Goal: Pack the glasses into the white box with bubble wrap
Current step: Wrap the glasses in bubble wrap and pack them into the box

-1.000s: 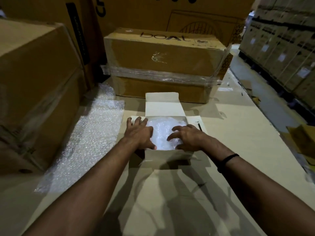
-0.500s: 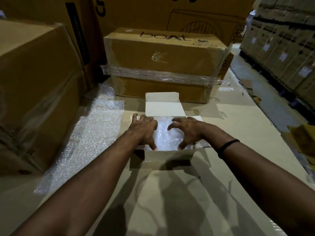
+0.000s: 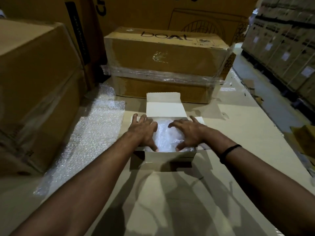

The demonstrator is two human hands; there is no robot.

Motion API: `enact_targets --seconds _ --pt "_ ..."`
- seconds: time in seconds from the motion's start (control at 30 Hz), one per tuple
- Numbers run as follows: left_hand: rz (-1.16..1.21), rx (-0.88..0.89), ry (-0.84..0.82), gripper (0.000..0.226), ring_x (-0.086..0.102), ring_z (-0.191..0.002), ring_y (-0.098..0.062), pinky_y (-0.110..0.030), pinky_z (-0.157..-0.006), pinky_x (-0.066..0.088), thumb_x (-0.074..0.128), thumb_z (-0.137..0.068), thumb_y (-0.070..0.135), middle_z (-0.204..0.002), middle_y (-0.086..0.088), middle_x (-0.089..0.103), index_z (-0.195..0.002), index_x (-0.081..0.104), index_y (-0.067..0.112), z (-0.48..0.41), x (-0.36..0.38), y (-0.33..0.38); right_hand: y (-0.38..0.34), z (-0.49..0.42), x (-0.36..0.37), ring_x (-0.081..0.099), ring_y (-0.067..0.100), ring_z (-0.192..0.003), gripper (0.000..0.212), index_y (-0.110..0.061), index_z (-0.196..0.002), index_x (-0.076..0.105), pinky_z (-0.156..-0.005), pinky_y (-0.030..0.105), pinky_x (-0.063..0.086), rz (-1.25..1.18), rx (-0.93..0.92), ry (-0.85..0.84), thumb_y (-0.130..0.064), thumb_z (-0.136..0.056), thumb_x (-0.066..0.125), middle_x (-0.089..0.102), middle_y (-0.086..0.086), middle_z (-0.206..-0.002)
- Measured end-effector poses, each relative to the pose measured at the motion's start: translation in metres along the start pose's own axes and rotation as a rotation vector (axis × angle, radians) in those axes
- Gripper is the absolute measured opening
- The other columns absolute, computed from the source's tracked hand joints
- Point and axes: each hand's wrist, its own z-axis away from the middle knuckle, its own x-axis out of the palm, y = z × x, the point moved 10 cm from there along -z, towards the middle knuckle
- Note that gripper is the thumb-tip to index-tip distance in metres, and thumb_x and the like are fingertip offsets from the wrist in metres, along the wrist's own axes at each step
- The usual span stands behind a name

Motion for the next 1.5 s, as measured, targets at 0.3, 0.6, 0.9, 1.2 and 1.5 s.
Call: enact_targets --seconds 0.3,0.6,0.9,1.2,1.5 --pt "-0.203 -0.007 -0.101 0.041 0.013 -0.145 -0.034 -0.062 -0.112 0.000 0.063 -0.077 0.054 -0.158 -0.005 0.027 -0.111 0.068 0.032 0.006 0.013 -0.002 0.023 0.017 0.014 0.003 0.027 -0.149 0.056 -0.031 -0.124 0.056 -0.111 0.068 -0.006 0.339 0.104 -0.268 -0.063 -0.078 0.061 0.027 0.001 -0.156" --pt "-0.149 -0.045 -0.027 0.040 0.011 -0.147 -0.030 -0.061 -0.113 -0.001 0.066 -0.079 0.051 -0.158 -0.004 0.027 -0.111 0.070 0.027 0.011 0.008 0.000 0.019 0.024 0.021 -0.003 0.029 -0.149 0.048 -0.034 -0.129 0.057 -0.110 0.069 -0.009 0.364 0.183 -0.282 -0.056 -0.087 0.055 0.018 0.004 -0.160" --pt "0.608 -0.236 0.642 0.022 0.049 -0.124 -0.022 -0.036 -0.100 0.024 0.057 -0.078 0.030 -0.128 0.002 0.062 -0.091 0.075 0.026 0.131 0.002 -0.090 -0.087 0.080 -0.031 0.056 0.018 -0.118 0.031 -0.020 -0.120 0.065 -0.099 0.029 0.041 -0.365 -0.066 0.554 -0.030 -0.090 0.063 0.062 0.000 -0.129" --pt "0.279 -0.591 0.285 0.013 0.057 -0.104 -0.029 -0.038 -0.086 0.038 0.063 -0.082 0.037 -0.107 0.001 0.067 -0.087 0.074 0.033 0.211 0.097 -0.163 -0.198 0.062 0.076 0.060 0.022 -0.102 0.025 -0.025 -0.100 0.067 -0.086 0.035 0.046 -0.450 0.000 0.567 -0.038 -0.080 0.057 0.064 -0.005 -0.111" --pt "0.666 -0.488 0.352 0.005 0.066 -0.087 -0.016 -0.026 -0.072 0.047 0.070 -0.084 0.033 -0.088 0.008 0.073 -0.081 0.073 0.030 0.215 0.093 -0.153 -0.217 0.030 0.071 0.047 0.029 -0.126 0.069 -0.023 -0.119 0.065 -0.101 0.037 0.033 -0.494 0.354 0.326 -0.076 -0.081 0.043 0.063 0.005 -0.125"
